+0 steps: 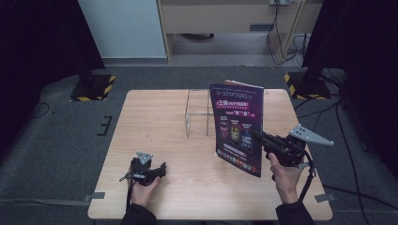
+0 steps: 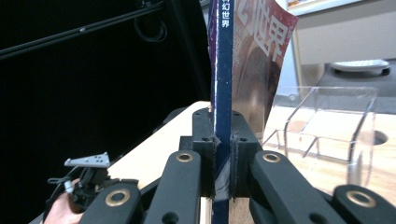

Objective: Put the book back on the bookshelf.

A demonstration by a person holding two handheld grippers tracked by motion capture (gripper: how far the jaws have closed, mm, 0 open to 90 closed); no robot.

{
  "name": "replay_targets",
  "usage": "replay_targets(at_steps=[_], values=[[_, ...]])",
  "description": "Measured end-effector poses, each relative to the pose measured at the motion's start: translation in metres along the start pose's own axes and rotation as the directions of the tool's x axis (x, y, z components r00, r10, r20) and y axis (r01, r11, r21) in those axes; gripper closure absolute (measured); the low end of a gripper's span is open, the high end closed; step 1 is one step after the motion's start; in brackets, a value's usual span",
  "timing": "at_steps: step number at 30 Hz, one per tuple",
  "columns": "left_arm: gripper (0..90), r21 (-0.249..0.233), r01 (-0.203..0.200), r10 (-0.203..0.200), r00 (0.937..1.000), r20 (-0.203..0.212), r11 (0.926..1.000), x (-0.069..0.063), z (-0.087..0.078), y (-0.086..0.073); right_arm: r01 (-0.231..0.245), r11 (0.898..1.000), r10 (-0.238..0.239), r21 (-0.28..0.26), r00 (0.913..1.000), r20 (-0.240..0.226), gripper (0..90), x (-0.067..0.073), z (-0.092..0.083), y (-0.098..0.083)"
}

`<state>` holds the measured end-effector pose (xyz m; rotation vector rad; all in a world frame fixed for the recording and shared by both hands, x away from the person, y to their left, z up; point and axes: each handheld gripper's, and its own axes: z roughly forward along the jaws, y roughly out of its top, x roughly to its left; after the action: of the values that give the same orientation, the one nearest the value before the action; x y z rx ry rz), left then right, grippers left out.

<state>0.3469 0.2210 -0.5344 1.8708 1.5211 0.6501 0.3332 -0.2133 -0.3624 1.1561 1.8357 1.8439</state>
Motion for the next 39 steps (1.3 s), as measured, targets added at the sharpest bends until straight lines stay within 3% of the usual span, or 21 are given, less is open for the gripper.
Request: replay_targets(at_steps=[3,11,19,39], values=[[20.2,0.01,-0.019,0.019,0.9996,-0.02,0.9998,-0.002,0.001,0.001,0.0,1.0,0.001,-0.01,0.9999,0.016,84.5,-0.003,-0.003,0.004],[12.0,0.023,0.0,0.001,0.9996,-0.03,0.9997,0.001,0.004,0.003,0.01,0.999,-0.008,-0.033,0.9981,0.061,84.5,-0.011,-0.007,0.013],[9.9,0.027,0.003,-0.002,0.9993,-0.037,0.9996,0.001,0.005,0.003,0.023,0.998,-0.017,-0.058,0.995,0.099,84.6,-0.017,-0.007,0.021],[9.6,0.028,0.003,-0.002,0.9994,-0.035,0.9996,0.001,0.005,0.003,0.05,0.994,-0.03,-0.095,0.9799,0.197,84.6,-0.04,0.017,0.028]])
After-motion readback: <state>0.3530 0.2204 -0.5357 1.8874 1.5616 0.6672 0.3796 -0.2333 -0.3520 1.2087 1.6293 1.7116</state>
